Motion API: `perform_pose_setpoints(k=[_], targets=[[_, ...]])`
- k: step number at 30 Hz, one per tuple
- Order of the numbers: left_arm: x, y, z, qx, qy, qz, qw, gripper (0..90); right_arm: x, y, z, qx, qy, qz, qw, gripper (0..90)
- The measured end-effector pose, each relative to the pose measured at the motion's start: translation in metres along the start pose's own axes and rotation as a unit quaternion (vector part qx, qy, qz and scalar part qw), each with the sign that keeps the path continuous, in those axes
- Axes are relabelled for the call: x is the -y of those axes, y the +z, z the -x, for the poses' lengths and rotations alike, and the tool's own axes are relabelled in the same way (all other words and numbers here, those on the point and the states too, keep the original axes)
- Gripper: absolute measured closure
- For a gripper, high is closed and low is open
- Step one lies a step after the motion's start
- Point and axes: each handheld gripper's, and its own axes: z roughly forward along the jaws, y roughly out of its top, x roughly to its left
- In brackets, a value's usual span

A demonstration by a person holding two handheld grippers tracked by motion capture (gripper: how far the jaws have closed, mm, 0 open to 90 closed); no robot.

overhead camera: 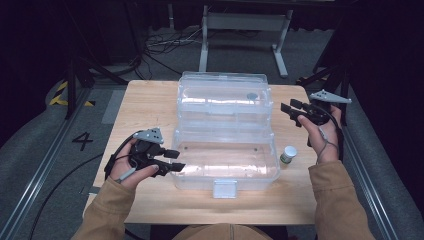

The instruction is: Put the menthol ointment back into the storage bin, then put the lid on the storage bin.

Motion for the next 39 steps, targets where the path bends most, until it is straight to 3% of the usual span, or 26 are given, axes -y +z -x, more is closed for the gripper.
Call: perform_pose_setpoints(k=[3,5,10,15,16,17,19,25,30,33,39], targets=[[0.001,-0.005,-0.007,-0.018,-0.020,0.002,0.9996,48.3,0.007,-0.011,-0.002,-0.014,-0.005,0.004,0.9999,50.5],[0.002,-0.007,-0.012,-0.033,-0.031,0.006,0.9989,48.4,0.008,-0.015,-0.001,-0.017,-0.015,-0.008,0.9997,50.5],[0.003,-0.011,-0.016,-0.033,-0.035,0.015,0.9988,48.4,0.009,-0.024,-0.001,-0.044,-0.018,-0.018,0.9987,50.7],[0.000,-0.006,-0.019,-0.035,-0.040,0.011,0.9985,48.4,0.015,-0.028,-0.001,-0.042,-0.023,-0.058,0.9971,33.2],[0.000,-0.006,-0.019,-0.035,-0.040,0.011,0.9985,48.4,0.015,-0.028,-0.001,-0.042,-0.023,-0.058,0.9971,33.2],[-0.001,-0.004,-0.020,-0.035,-0.039,0.010,0.9986,48.4,0.016,-0.030,-0.001,-0.038,-0.020,-0.064,0.9970,24.7],[-0.003,-0.004,-0.020,-0.036,-0.039,0.009,0.9985,48.4,0.017,-0.033,-0.002,-0.034,-0.019,-0.066,0.9970,20.9],[-0.002,-0.008,-0.022,-0.037,-0.043,0.017,0.9982,48.4,0.020,-0.041,-0.003,-0.020,-0.040,-0.091,0.9949,22.0],[0.001,-0.010,-0.023,-0.048,-0.045,0.011,0.9977,47.9,0.022,-0.042,-0.002,-0.036,-0.046,-0.121,0.9910,27.3],[0.002,-0.012,-0.023,-0.051,-0.049,0.013,0.9974,47.5,0.024,-0.041,-0.001,-0.052,-0.053,-0.143,0.9869,31.9],[0.004,-0.013,-0.024,-0.055,-0.052,0.013,0.9971,47.3,0.025,-0.040,-0.001,-0.046,-0.060,-0.157,0.9847,32.3]])
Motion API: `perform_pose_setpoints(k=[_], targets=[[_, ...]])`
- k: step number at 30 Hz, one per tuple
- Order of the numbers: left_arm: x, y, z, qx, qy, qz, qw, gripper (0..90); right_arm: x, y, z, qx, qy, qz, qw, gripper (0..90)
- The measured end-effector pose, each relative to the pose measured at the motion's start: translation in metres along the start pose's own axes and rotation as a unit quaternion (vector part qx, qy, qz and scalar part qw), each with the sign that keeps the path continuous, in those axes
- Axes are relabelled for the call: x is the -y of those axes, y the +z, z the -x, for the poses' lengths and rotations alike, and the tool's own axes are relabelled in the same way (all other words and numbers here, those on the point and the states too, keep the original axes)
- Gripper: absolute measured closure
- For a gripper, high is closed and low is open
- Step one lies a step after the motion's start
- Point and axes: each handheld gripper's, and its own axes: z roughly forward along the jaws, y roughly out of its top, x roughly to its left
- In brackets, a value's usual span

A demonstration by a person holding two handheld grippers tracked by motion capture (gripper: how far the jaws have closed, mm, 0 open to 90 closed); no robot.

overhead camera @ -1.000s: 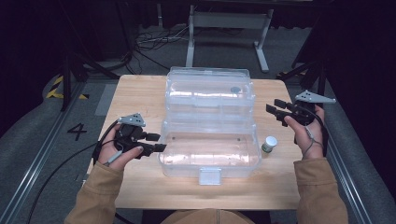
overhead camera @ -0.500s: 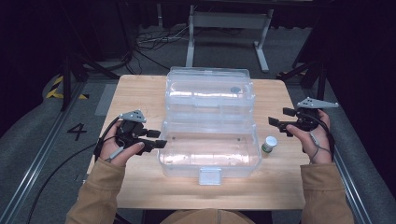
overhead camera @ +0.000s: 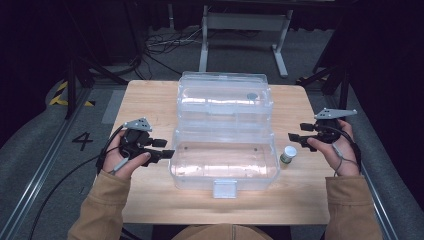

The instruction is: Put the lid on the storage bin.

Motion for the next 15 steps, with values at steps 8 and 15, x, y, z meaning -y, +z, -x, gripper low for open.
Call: perform_pose_setpoints(k=[8,15], targets=[[0.0019,0.0040,-0.0002,-0.004,-0.002,-0.012,0.9999,46.9,0.0018,-0.0027,-0.0001,-0.012,-0.008,-0.060,0.9981,42.4],[0.0028,0.0035,-0.0014,-0.005,-0.005,-0.014,0.9999,46.5,0.0017,0.0015,-0.0048,-0.021,-0.008,-0.120,0.9925,43.0]])
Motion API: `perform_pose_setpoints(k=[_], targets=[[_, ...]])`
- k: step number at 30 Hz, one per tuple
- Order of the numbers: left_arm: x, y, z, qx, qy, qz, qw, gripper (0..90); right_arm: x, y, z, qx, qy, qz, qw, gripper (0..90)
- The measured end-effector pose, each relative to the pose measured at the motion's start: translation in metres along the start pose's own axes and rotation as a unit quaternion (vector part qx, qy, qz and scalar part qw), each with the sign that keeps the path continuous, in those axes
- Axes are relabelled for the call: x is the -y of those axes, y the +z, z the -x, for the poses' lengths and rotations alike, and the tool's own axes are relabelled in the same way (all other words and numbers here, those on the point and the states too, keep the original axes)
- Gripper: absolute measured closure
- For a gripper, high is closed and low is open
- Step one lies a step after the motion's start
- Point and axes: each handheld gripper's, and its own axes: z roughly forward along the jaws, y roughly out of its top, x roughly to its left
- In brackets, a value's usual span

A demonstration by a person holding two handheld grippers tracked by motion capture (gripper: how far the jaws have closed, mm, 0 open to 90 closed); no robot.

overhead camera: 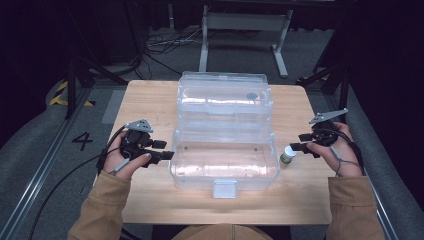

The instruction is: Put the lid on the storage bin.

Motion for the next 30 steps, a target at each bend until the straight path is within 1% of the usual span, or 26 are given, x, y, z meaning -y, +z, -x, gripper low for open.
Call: perform_pose_setpoints(k=[2,9,12,14,23,30], targets=[[0.000,0.000,0.000,0.000,-0.002,0.000,1.0000,46.5,0.000,0.001,-0.001,0.002,0.001,-0.012,0.9999,43.0],[0.000,0.000,-0.001,0.000,-0.001,-0.001,1.0000,46.5,0.001,0.008,0.001,0.004,0.004,-0.033,0.9994,42.8],[0.001,0.001,-0.001,0.001,-0.002,0.000,1.0000,46.5,0.002,0.011,0.002,0.005,0.002,-0.042,0.9991,40.9],[0.001,0.001,-0.001,0.001,-0.003,-0.001,1.0000,46.4,0.002,0.013,0.001,0.002,0.002,-0.051,0.9987,40.3],[0.001,0.002,-0.002,0.000,-0.005,-0.004,1.0000,46.1,0.003,0.022,0.000,0.000,-0.002,-0.071,0.9975,38.3],[0.001,0.003,-0.002,0.000,-0.003,-0.005,1.0000,46.1,0.005,0.030,0.002,0.003,-0.003,-0.082,0.9966,36.8]])
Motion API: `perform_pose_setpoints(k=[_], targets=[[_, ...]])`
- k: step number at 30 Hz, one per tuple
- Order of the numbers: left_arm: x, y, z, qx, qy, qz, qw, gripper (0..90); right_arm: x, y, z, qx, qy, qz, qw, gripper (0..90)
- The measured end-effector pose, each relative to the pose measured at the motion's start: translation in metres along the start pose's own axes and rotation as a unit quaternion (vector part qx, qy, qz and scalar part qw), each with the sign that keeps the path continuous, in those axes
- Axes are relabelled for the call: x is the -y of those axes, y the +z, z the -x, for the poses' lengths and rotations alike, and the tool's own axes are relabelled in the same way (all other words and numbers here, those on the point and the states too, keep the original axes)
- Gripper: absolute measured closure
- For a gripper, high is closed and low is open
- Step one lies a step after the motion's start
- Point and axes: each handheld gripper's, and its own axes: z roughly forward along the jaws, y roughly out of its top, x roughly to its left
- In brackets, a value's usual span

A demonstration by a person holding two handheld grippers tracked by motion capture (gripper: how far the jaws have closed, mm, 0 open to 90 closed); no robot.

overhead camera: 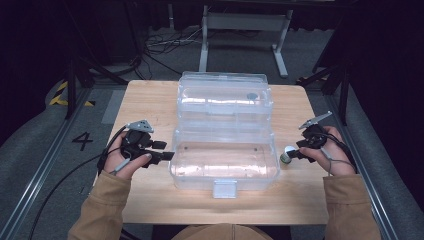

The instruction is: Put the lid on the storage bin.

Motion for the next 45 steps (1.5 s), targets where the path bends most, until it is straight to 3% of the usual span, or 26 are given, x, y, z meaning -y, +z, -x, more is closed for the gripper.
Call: perform_pose_setpoints(k=[10,22,33,45], targets=[[0.000,0.001,-0.001,0.000,-0.001,-0.002,1.0000,45.9,0.001,0.016,0.004,0.005,0.004,-0.022,0.9997,36.7],[0.001,0.001,-0.001,-0.001,-0.002,-0.003,1.0000,45.3,0.000,0.030,0.006,0.013,0.001,-0.029,0.9995,38.8],[0.001,0.002,-0.001,0.001,-0.003,-0.004,1.0000,45.2,-0.001,0.033,0.006,0.013,-0.002,-0.030,0.9995,49.8],[0.001,0.002,-0.002,0.004,-0.009,-0.003,0.9999,45.1,-0.003,0.030,0.004,0.004,-0.001,-0.035,0.9994,50.3]])
